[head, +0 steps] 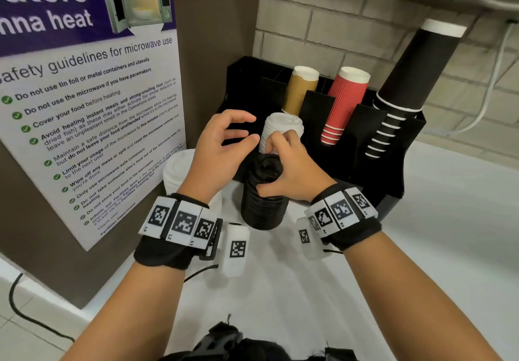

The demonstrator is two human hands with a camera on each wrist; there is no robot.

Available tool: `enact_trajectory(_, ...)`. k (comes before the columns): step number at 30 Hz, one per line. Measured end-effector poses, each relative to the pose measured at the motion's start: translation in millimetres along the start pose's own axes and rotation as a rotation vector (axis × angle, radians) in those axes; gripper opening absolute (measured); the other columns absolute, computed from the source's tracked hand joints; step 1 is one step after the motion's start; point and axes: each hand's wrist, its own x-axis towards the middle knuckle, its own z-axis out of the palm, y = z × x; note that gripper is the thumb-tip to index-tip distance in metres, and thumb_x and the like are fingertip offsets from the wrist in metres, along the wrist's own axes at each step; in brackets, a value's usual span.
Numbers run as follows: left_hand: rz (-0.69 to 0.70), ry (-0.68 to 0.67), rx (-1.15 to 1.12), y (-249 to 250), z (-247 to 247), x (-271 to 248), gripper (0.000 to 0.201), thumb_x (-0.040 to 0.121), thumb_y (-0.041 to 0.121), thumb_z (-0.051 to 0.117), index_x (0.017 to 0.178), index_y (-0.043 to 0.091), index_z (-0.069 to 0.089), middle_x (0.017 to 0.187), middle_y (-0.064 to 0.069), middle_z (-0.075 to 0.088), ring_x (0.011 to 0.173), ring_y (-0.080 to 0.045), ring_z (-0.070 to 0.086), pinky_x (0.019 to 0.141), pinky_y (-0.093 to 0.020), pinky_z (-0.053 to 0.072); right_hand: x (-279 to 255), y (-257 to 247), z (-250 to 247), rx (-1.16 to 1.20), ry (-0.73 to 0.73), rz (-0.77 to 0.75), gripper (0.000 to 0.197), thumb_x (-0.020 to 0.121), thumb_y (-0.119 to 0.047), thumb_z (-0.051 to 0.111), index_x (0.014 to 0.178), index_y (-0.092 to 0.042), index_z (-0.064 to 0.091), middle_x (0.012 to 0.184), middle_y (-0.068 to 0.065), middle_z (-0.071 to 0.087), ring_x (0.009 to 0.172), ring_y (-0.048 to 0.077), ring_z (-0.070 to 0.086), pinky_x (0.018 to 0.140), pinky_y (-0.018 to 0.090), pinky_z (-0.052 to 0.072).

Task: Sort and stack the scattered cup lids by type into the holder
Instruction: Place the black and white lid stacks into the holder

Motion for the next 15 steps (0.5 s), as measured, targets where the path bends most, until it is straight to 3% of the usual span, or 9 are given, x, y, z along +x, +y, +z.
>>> enact_trajectory(4,0.023,-0.003,-0.021,-2,2,-1,0.039,0.086,0.008,0.071,0.118,0.025,0.056,0.128,0.000,0.055,0.112,-0.014,0.059,0.093,-0.025,0.051,-6,-5,-21,0.186,0.238,-0.006,0.059,0.059,-0.026,0.083,0.101,-0.020,0.042,0.111,0.003,0.039,0.101,0.022,0.048,0.085,0.027,0.046)
enact_trajectory(6,-0.016,-0.148,-0.041,-5,3,-2,0.065,0.079,0.021,0.080,0.130,0.037,0.045,0.138,0.005,0.048,0.121,-0.009,0.053,0.098,-0.028,0.048,-12,-7,-32,0.338,0.324,0.011,0.058,0.062,-0.029,0.081,0.108,-0.022,0.045,0.117,0.006,0.045,0.104,0.017,0.052,0.087,0.025,0.048)
enact_trajectory(9,-0.076,-0.357,-0.081,-9,8,-4,0.103,0.061,0.038,0.086,0.142,0.050,0.023,0.152,0.008,0.034,0.131,-0.009,0.046,0.105,-0.027,0.042,-23,-14,-37,0.624,0.281,0.048,0.052,0.071,-0.031,0.072,0.116,-0.030,0.047,0.121,0.007,0.055,0.110,0.019,0.058,0.091,0.034,0.053)
enact_trajectory(11,-0.072,-0.395,-0.125,-10,15,-5,0.102,0.061,0.038,0.087,0.141,0.052,0.025,0.147,0.015,0.040,0.128,-0.011,0.051,0.105,-0.029,0.045,-27,-16,-35,0.731,0.242,0.039,0.046,0.075,-0.028,0.068,0.117,-0.032,0.050,0.116,0.004,0.060,0.110,0.023,0.060,0.093,0.039,0.052)
enact_trajectory(13,-0.060,-0.370,-0.177,-10,20,-7,0.088,0.065,0.036,0.088,0.134,0.053,0.035,0.134,0.022,0.053,0.120,-0.011,0.059,0.095,-0.028,0.052,-30,-16,-34,0.763,0.212,0.029,0.043,0.077,-0.030,0.068,0.117,-0.034,0.051,0.107,-0.001,0.064,0.105,0.021,0.063,0.088,0.035,0.054)
enact_trajectory(15,-0.057,-0.348,-0.220,-11,22,-9,0.080,0.065,0.034,0.084,0.131,0.051,0.041,0.129,0.020,0.057,0.115,-0.012,0.062,0.086,-0.026,0.054,-32,-14,-38,0.775,0.170,0.027,0.043,0.081,-0.033,0.067,0.120,-0.035,0.051,0.105,-0.001,0.067,0.101,0.020,0.066,0.082,0.030,0.054)
